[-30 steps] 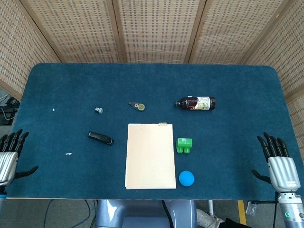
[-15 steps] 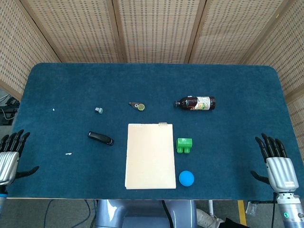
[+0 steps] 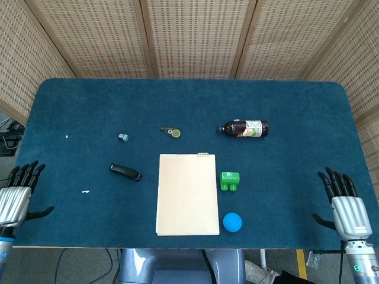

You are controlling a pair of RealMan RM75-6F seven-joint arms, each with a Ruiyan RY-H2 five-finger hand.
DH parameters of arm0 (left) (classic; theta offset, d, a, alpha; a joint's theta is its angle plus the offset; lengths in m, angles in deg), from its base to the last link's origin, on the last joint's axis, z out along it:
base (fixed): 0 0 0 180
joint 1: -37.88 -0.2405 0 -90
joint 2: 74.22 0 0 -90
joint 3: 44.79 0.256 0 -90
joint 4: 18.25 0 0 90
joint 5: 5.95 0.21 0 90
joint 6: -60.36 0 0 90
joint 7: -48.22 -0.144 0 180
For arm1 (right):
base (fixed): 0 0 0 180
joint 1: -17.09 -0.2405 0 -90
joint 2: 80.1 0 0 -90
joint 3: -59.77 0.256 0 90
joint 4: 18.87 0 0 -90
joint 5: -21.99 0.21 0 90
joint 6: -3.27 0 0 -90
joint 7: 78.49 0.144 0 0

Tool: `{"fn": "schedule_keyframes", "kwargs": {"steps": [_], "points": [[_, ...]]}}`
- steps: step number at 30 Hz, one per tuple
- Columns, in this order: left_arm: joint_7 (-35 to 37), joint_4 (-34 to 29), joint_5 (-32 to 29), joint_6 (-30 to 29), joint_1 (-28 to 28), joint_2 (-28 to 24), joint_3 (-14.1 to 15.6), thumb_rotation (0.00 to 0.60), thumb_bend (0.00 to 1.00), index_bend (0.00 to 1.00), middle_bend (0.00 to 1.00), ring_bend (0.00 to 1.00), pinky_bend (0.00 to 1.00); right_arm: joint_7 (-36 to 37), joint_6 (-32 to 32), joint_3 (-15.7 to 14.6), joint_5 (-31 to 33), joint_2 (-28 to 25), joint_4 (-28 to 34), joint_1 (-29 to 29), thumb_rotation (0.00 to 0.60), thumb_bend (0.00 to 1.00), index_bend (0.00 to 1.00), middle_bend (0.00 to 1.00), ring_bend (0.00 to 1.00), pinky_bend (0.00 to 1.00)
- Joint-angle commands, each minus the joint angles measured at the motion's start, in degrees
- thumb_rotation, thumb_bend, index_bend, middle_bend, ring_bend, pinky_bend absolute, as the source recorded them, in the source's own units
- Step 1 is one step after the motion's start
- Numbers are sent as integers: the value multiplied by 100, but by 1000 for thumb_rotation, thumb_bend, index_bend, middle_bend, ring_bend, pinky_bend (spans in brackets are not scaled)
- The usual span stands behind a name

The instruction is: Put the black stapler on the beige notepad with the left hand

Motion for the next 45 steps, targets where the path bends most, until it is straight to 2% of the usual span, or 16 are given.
{"fn": "schedule_keyframes", "kwargs": {"steps": [1,4,7,12,20,24,30,45], "points": [[-185,-18,-121,423,355,4,-146,600,156,0,0,0,0,-1,8,6,16,-9,11,-2,600,179,6,0,0,0],[-283,-52,-206,760,635,-7,-256,600,170,19,0,0,11,-1,2,17,25,-14,14,-3,600,179,31,0,0,0],[-321,-19,-302,1048,921,58,-402,600,198,97,0,2,104,17,17,23,55,-22,19,-3,600,179,43,0,0,0],[-602,242,-682,1692,1529,360,-655,600,265,223,67,132,230,51,51,32,90,-42,25,-12,600,179,54,0,0,0],[-1418,582,-1542,2398,2255,847,-800,600,271,281,111,162,245,142,53,50,120,-68,31,-10,600,179,54,0,0,0],[-1820,738,-1912,2627,2564,1088,-771,600,278,306,126,170,245,219,63,67,153,-86,14,-10,600,179,54,0,0,0],[-2299,840,-2235,2664,2802,1304,-635,600,281,309,128,170,245,367,106,101,223,-113,-23,-22,600,179,54,0,0,0],[-2971,1101,-2949,2605,3259,1948,-476,600,292,317,131,170,245,696,75,121,228,-223,-8,6,600,179,57,0,0,0]]}}
